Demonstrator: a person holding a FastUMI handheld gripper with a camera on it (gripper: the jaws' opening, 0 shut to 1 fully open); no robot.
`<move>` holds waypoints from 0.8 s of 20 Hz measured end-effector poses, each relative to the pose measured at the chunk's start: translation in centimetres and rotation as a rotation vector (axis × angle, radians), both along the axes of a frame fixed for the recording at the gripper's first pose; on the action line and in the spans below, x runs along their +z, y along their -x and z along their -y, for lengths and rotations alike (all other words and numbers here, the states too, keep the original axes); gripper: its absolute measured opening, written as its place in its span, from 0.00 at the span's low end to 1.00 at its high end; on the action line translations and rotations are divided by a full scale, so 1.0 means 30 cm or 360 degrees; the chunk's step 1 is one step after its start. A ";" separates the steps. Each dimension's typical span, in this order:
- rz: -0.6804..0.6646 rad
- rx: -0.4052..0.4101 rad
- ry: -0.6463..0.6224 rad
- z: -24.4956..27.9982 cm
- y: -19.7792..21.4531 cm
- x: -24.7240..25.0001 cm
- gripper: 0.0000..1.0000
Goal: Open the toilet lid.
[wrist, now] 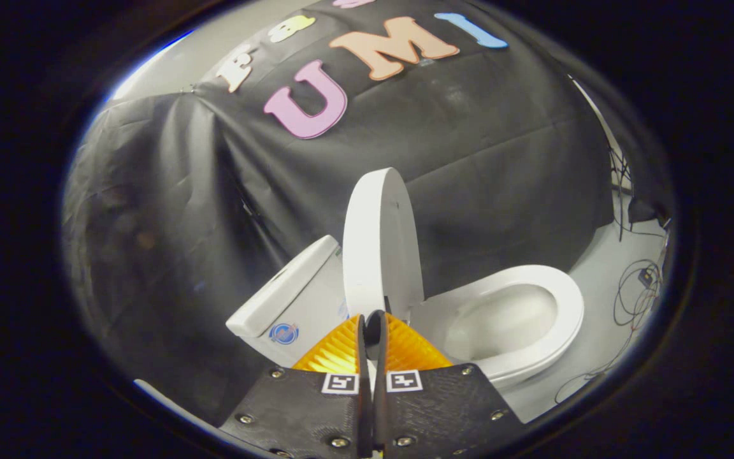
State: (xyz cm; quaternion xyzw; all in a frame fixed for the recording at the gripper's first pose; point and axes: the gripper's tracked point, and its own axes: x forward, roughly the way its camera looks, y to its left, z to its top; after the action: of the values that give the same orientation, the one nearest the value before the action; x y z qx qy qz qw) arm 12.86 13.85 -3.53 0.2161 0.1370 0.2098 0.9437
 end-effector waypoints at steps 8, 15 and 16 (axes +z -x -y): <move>0.0089 0.0094 0.0029 -0.032 0.001 -0.020 0.02; 0.0118 0.0171 -0.0013 -0.064 0.017 -0.028 0.02; 0.0133 0.0173 -0.0004 -0.064 0.018 -0.030 0.02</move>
State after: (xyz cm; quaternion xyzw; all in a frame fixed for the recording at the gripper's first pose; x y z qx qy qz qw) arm 12.33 15.77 -4.42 0.2005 0.1087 0.2698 0.9355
